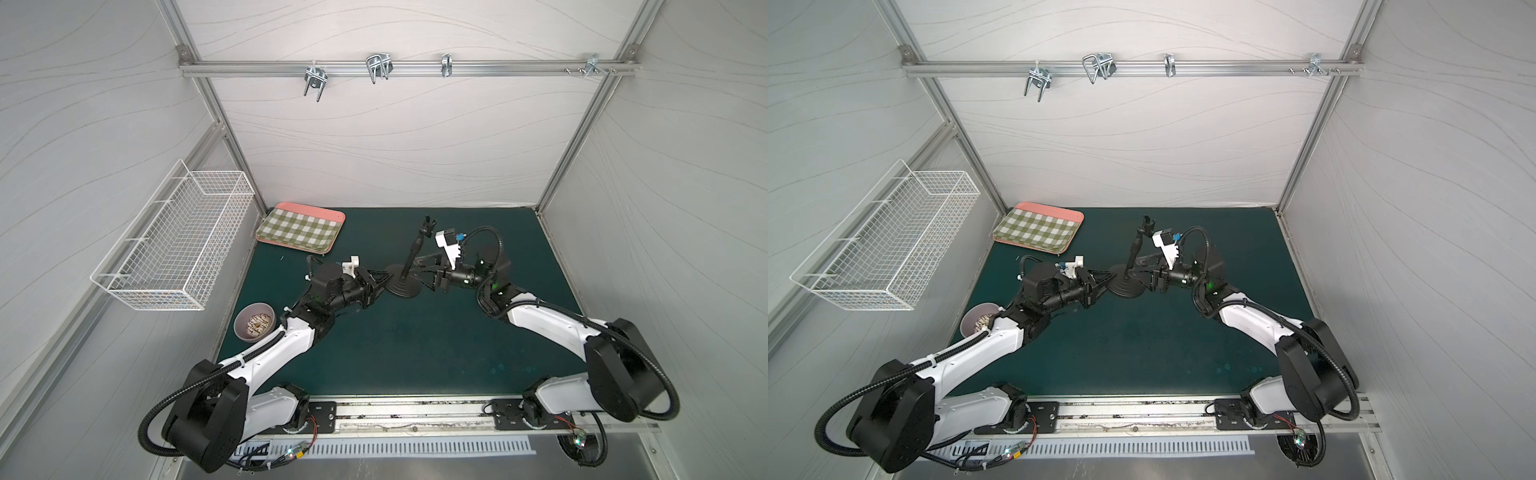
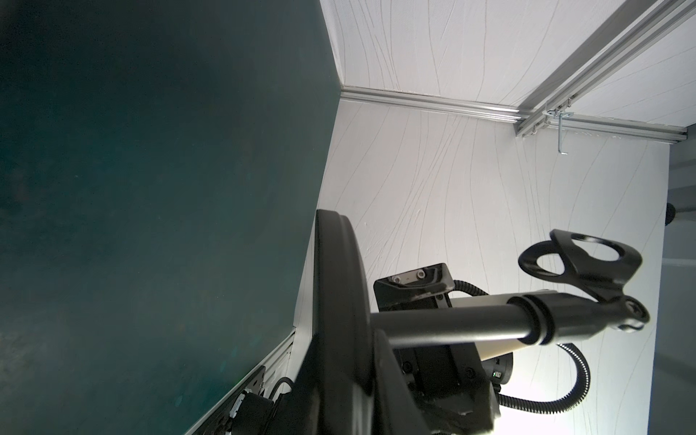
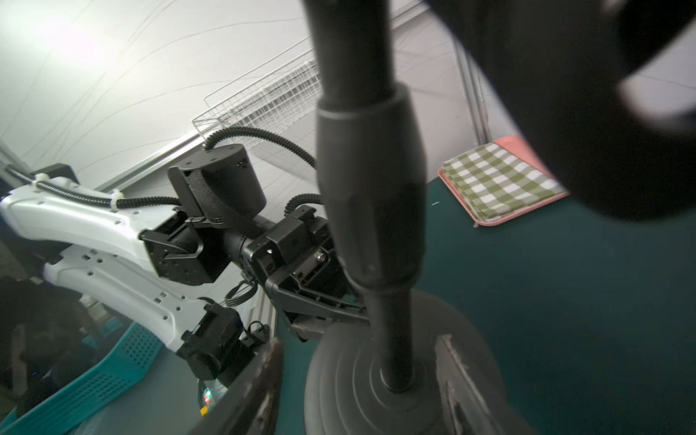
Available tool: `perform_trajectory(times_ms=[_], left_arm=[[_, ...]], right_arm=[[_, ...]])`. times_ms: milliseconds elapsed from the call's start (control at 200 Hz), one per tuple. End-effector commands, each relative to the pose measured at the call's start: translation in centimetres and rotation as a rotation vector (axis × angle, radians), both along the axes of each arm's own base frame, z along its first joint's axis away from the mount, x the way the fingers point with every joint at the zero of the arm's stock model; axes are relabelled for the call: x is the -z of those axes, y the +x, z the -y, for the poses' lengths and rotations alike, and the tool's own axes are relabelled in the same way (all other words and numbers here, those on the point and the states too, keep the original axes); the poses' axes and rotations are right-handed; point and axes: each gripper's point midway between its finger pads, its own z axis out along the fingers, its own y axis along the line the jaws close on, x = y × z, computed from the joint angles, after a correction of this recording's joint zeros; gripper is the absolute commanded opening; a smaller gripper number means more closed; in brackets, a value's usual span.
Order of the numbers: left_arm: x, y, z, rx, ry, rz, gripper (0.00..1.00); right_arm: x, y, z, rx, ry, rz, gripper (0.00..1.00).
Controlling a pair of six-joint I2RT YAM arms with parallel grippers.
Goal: Assemble a microphone stand
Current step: Screw the microphone stand pole into the microphone stand base.
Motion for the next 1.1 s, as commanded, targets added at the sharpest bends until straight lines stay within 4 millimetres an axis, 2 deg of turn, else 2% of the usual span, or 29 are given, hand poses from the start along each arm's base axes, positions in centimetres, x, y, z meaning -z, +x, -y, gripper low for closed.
perform_trajectory(times_ms=[0,150,365,475,550,700,825,970,1025,1091], left_arm=[[-5.7,0.3,0.0,0.003,-0.087,0.176,0.00],[-5.7,0.3,0.1,0.006,-0.088,0.171,0.00],[-5.6,0.2,0.1,0.004,-0.087,0.171,0.00],[-5.6,0.3,0.0,0.000,-0.087,0.171,0.00],[-5.6,0.3,0.0,-0.001,-0.086,0.172,0.00],[-5.5,0.4,0.0,-0.002,-0.085,0.168,0.00],[-5.4,0.6,0.0,-0.004,-0.086,0.167,0.00],[-5.4,0.6,0.0,-0.003,-0.084,0.167,0.00],[-5.2,0.5,0.0,-0.001,-0.079,0.164,0.00],[-5.0,0.5,-0.1,-0.003,-0.075,0.161,0.00]], right_arm=[[-1.1,-0.8,-0.7,-0.095,0.034,0.076,0.63],[-0.7,0.1,-1.5,-0.103,0.040,0.085,0.56],[-1.1,0.7,-2.4,-0.069,0.069,0.086,0.31],[-0.4,1.0,-2.4,0.068,0.049,0.080,0.18],[0.3,1.0,-2.1,0.195,0.013,0.080,0.15],[0.4,-0.2,-1.9,0.432,-0.080,0.093,0.15],[1.0,0.2,-1.0,0.664,-0.150,-0.026,0.15],[0.7,-0.6,-2.7,0.694,-0.154,-0.033,0.19],[0.8,-0.7,-3.2,0.691,-0.157,-0.028,0.25],[1.0,-0.6,-3.1,0.693,-0.183,-0.023,0.45]])
